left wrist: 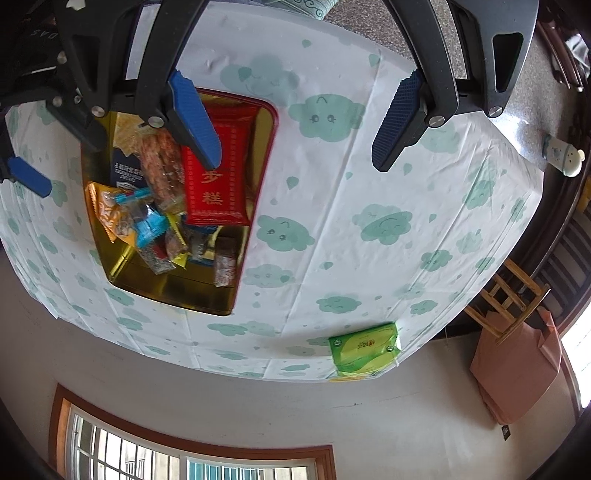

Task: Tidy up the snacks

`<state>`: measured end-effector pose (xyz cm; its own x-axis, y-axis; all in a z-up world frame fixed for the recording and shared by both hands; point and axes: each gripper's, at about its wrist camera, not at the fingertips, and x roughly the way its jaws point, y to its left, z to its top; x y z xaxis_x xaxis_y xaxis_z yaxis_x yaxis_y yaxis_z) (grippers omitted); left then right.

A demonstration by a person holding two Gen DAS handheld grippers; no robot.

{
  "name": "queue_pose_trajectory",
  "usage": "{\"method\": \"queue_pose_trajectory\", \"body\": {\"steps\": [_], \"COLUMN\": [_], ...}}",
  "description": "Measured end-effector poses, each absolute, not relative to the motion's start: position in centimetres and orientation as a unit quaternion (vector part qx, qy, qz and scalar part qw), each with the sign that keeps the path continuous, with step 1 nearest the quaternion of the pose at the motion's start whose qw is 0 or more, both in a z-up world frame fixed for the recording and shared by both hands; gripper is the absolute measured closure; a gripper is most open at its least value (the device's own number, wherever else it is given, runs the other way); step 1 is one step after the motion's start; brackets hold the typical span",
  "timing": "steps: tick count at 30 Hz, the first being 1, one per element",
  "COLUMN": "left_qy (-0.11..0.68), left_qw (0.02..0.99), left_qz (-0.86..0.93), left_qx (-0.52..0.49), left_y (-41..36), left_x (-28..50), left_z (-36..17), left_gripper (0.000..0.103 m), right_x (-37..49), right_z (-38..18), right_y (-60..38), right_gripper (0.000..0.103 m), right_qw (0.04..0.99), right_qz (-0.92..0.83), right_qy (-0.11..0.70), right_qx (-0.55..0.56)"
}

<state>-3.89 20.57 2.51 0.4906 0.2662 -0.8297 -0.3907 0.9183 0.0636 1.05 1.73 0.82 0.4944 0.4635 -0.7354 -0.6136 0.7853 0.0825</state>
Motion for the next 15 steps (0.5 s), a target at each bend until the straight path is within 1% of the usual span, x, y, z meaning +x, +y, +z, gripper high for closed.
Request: {"method": "queue_pose_trajectory", "body": {"steps": [15], "left_qy": [0.468], "left_qw": [0.865], "left_qz": [0.177], "left_qx": [-0.04], "left_y": [17.9], "left_x": [-3.5], "left_z": [2.7], "left_gripper": [0.022], "right_x": [0.4], "right_z": [-0.2], "right_y": [0.9], "right_gripper": [0.0], "right_qw": [0.854], "right_qz": [0.31], "right_qy": [0.405], "right_qx": [-0.104]}}
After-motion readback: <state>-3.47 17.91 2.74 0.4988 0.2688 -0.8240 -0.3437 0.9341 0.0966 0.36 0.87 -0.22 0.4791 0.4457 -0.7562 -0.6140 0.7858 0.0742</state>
